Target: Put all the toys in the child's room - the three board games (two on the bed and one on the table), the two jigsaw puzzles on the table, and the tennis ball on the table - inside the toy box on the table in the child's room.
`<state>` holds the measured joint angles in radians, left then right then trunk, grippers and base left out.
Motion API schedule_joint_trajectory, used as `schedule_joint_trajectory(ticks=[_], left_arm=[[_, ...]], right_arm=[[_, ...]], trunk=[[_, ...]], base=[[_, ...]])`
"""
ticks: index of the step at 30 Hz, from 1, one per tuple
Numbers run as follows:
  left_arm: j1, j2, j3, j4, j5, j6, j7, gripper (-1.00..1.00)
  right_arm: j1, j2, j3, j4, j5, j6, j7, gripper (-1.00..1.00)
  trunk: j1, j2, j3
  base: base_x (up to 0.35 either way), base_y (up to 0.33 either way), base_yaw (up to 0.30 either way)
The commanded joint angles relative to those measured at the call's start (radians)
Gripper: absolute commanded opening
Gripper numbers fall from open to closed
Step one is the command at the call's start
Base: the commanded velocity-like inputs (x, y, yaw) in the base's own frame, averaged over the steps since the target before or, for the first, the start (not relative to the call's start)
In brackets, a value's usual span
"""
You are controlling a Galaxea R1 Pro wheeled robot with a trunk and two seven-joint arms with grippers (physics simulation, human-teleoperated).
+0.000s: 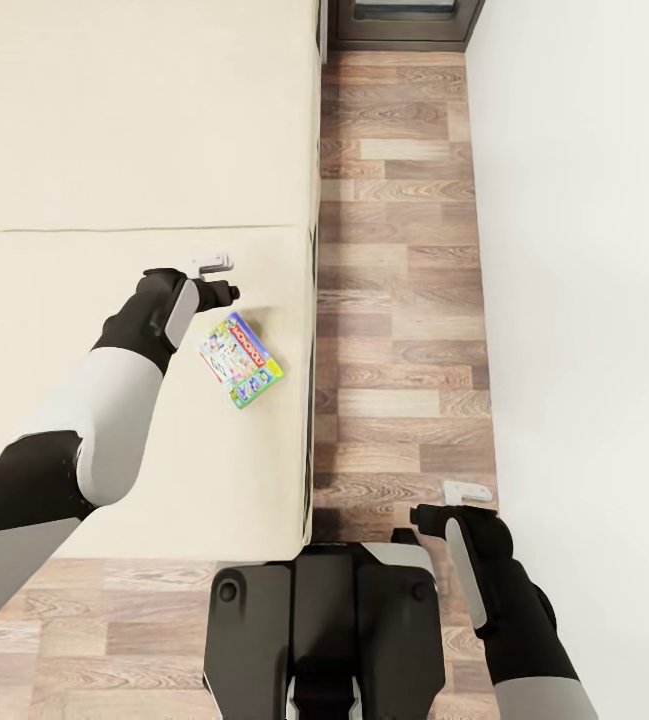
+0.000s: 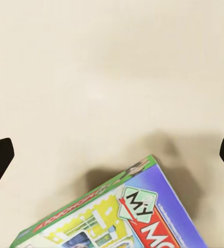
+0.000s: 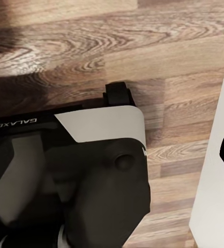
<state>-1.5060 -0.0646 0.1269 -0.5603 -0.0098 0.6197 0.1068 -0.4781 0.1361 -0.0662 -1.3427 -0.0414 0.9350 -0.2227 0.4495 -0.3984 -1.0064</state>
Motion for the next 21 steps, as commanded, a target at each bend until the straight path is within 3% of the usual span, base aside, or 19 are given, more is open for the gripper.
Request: schedule_joint_trajectory(ticks=[1, 21], left_arm=[[0.000, -0.001, 0.005, -0.001, -0.001, 0.005, 0.002, 1.00], [0.000, -0.007, 0.002, 0.003, -0.001, 0.005, 0.002, 1.00]], right_arm=[[0.000, 0.001, -0.001, -0.001, -0.005, 0.004, -0.004, 1.00], [0.000, 0.000, -0.001, -0.001, -0.005, 0.004, -0.004, 1.00]], trunk=[[0.001, -0.002, -0.003], [0.001, -0.002, -0.035]], base=[[0.000, 0.000, 0.000], [0.000, 0.000, 0.000]])
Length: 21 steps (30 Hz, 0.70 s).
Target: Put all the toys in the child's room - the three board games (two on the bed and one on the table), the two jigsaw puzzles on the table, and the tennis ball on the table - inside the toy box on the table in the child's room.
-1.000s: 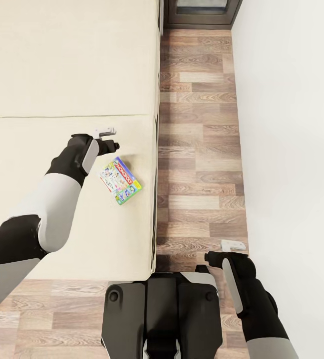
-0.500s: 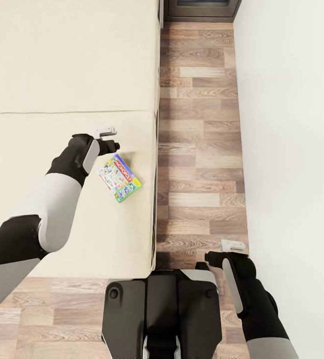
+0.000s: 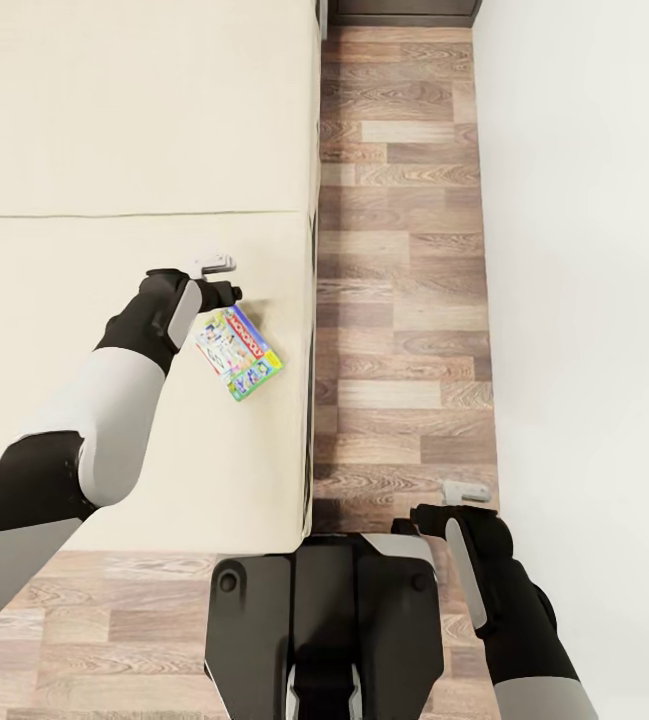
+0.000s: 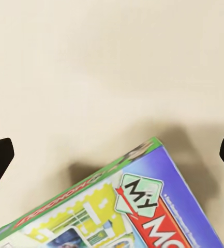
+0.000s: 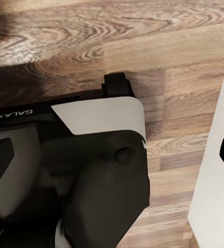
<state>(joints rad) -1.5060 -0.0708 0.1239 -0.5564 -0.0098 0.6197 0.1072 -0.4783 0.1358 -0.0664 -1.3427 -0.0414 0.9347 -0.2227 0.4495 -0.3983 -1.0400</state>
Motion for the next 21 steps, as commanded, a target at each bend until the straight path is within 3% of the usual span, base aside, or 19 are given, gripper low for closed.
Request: schedule_joint_trajectory(ticks=[1, 21], left_arm=[[0.000, -0.002, 0.005, -0.001, -0.001, 0.005, 0.002, 1.00], [0.000, -0.005, 0.008, 0.001, 0.002, 0.003, 0.002, 1.00]], right_arm=[[0.000, 0.001, -0.001, -0.001, -0.005, 0.004, -0.004, 1.00], [0.000, 0.002, 0.000, -0.001, -0.004, 0.004, -0.004, 1.00]], trunk=[[0.001, -0.002, -0.003], [0.001, -0.002, -0.010]], base=[[0.000, 0.000, 0.000], [0.000, 0.000, 0.000]])
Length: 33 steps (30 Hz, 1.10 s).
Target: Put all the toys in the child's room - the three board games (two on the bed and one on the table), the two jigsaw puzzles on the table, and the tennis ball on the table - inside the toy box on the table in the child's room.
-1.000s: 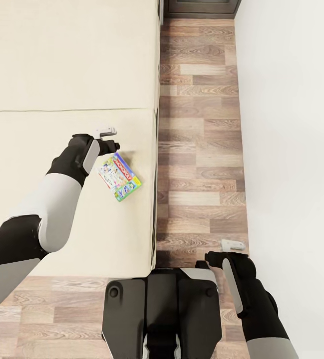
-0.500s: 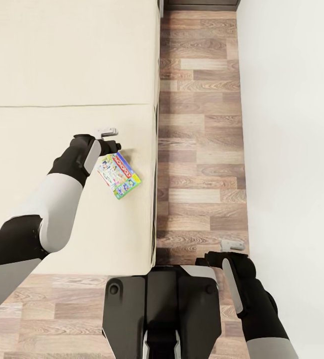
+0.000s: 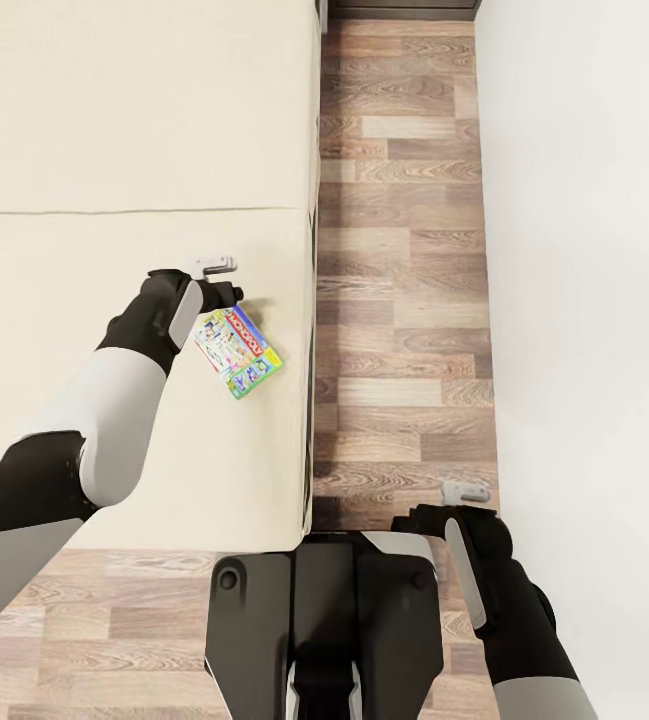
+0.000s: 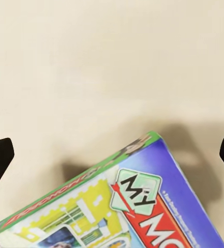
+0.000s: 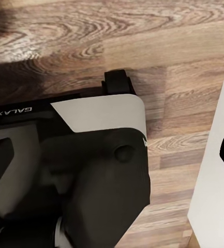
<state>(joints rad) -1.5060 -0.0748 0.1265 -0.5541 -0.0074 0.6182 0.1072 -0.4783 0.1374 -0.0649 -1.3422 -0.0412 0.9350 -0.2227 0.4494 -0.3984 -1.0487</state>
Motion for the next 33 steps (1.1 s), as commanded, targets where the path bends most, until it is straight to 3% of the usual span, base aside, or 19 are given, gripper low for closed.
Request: schedule_joint_trajectory(ticks=[1, 6, 14, 33], left_arm=[[0.000, -0.001, 0.005, -0.001, 0.000, 0.005, 0.002, 1.00], [0.000, -0.003, 0.002, -0.001, 0.000, 0.005, 0.002, 1.00], [0.000, -0.003, -0.034, -0.001, 0.001, 0.003, 0.002, 1.00], [0.000, -0.018, -0.042, -0.001, 0.001, 0.003, 0.002, 1.00]], right_arm=[[0.000, 0.001, -0.001, -0.001, -0.005, 0.004, -0.004, 1.00], [0.000, 0.000, -0.001, 0.000, -0.005, 0.004, -0.004, 1.00], [0.000, 0.001, -0.001, 0.000, -0.005, 0.004, -0.004, 1.00], [0.000, -0.001, -0.001, 0.000, -0.005, 0.004, -0.003, 1.00]], trunk=[[0.001, -0.002, -0.002], [0.001, -0.002, -0.006], [0.001, -0.002, -0.017], [0.001, -0.002, -0.044]], base=[[0.000, 0.000, 0.000], [0.000, 0.000, 0.000], [0.000, 0.000, 0.000], [0.000, 0.000, 0.000]])
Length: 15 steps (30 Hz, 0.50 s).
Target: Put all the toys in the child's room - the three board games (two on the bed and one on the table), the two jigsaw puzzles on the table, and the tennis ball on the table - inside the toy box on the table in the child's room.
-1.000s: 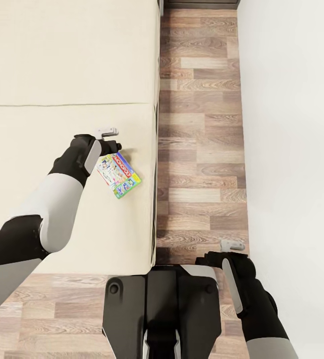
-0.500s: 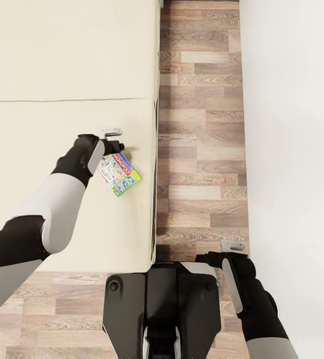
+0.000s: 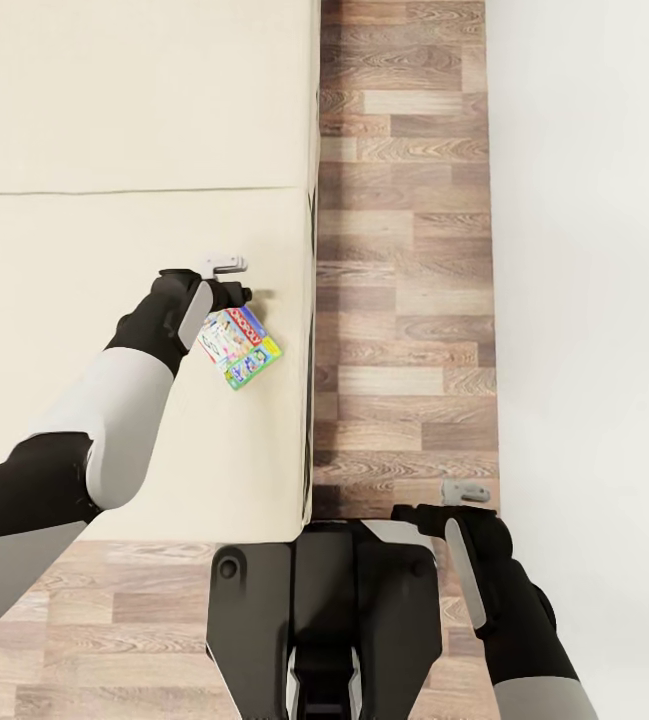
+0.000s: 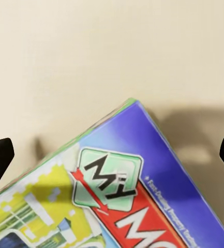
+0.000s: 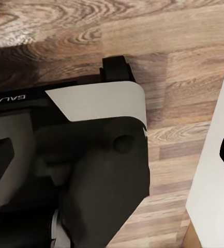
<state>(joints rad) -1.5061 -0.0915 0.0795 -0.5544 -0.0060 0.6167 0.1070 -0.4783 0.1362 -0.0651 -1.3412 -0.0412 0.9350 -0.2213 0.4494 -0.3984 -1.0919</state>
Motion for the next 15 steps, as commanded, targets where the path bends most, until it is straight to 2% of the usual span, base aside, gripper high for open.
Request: schedule_joint_trajectory(ticks=[1, 7, 15], left_arm=[[0.000, -0.001, 0.005, -0.001, 0.000, 0.005, 0.001, 1.00], [0.000, -0.001, 0.003, -0.001, 0.000, 0.005, 0.001, 1.00], [0.000, 0.001, 0.002, -0.001, 0.000, 0.005, 0.000, 1.00]], right_arm=[[0.000, 0.001, -0.001, -0.001, -0.005, 0.004, -0.004, 1.00], [0.000, 0.001, -0.001, -0.001, -0.005, 0.003, -0.004, 1.00], [0.000, 0.001, -0.001, -0.001, -0.005, 0.002, -0.004, 1.00]], trunk=[[0.001, -0.002, -0.002], [0.001, -0.002, -0.003], [0.001, -0.002, -0.003]], base=[[0.000, 0.000, 0.000], [-0.012, 0.000, 0.000], [-0.130, 0.000, 0.000]])
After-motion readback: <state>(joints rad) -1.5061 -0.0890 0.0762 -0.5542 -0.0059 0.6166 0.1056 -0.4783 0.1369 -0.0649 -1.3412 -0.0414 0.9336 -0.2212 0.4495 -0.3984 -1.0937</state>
